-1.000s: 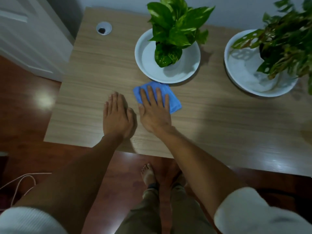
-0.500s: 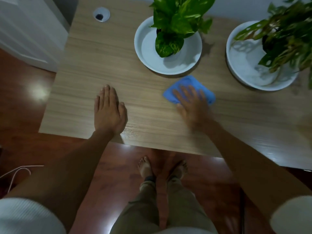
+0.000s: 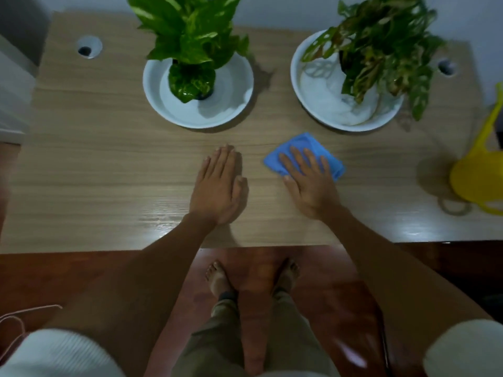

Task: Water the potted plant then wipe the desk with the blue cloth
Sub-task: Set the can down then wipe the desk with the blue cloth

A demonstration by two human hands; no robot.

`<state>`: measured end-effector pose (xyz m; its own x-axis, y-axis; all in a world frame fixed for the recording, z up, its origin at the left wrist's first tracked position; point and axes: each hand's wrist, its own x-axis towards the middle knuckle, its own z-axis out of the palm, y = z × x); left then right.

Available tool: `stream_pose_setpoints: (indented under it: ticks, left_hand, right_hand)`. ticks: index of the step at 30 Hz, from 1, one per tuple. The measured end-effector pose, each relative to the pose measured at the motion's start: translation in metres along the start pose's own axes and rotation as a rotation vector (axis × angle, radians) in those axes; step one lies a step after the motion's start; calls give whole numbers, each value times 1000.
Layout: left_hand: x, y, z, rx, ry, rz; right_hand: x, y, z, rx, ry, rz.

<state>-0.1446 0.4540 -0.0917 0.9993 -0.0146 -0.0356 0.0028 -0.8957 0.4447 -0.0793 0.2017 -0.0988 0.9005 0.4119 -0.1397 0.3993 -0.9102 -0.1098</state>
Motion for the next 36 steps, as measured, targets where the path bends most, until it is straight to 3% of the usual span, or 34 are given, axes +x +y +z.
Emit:
stream_pose_setpoints:
  ticks: [3, 9, 18, 25, 30, 36]
  left_hand:
    - [17, 34, 18, 24, -19, 84]
    - [50, 112, 59, 32, -4, 103]
    - [96, 219, 115, 60, -37, 126]
    - [100, 231, 140, 98, 3, 105]
    - [106, 228, 144, 116, 26, 116]
    - [104, 226, 143, 148, -12, 104]
  right_hand:
    - [28, 14, -5, 73, -33, 126]
    - [-9, 86, -2, 42, -48, -67]
    - [14, 247, -33, 152, -91, 338]
    - [97, 314, -60, 169, -10, 520]
    - [131, 330, -66, 198, -28, 590]
    - [79, 287, -48, 205, -6, 580]
